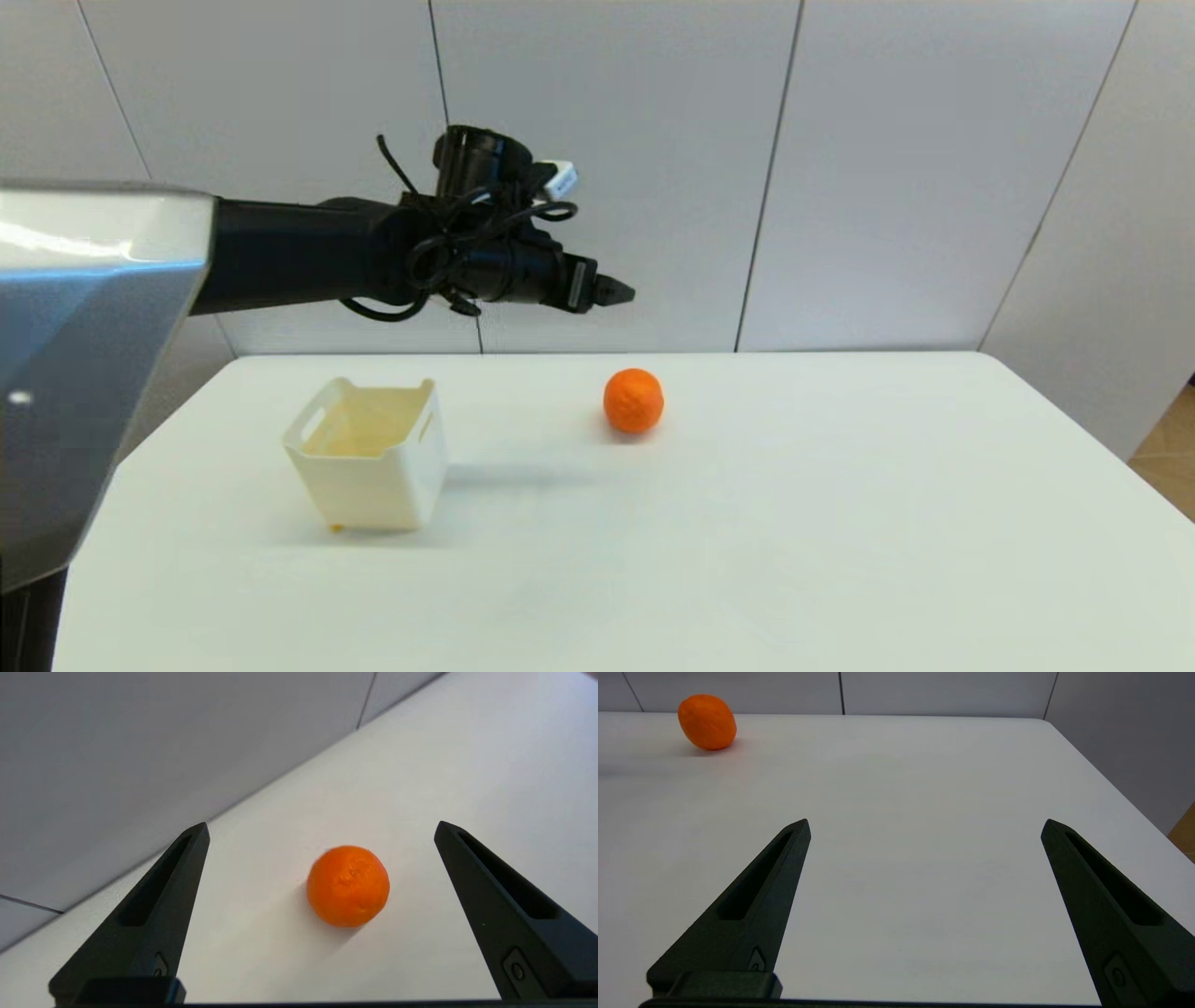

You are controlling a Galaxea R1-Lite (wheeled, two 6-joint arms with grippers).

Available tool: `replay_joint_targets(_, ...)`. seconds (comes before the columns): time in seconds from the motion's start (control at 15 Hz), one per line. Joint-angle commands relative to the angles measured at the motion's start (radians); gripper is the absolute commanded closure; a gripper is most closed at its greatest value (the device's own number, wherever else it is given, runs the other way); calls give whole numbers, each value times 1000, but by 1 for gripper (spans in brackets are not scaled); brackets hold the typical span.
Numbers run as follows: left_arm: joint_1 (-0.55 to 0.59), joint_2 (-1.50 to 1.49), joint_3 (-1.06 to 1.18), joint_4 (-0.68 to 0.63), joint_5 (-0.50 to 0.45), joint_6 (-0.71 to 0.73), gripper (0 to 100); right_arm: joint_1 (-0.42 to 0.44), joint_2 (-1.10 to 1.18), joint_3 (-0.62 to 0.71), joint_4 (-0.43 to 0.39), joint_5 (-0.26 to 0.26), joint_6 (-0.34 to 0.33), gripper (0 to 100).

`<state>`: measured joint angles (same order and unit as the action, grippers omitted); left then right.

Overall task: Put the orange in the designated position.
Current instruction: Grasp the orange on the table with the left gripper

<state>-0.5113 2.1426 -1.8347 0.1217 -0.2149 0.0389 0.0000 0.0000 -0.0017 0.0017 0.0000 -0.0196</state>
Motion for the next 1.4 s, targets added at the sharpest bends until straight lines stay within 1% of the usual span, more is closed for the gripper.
replay_joint_targets(0.07, -24, 43, -1, 26, -3, -11, 0, 0, 2, 0, 0, 0, 0, 0)
replay_joint_targets(0.27, -38, 76, -3, 27, -1, -39, 0, 0, 2, 0, 0, 0, 0, 0)
replay_joint_targets(0.8, -59, 177, -12, 24, 0, -39, 0, 0, 2, 0, 0, 0, 0, 0)
replay_joint_targets(1.4, -66, 283, -75, 24, 0, -42, 0, 0, 2, 0, 0, 0, 0, 0)
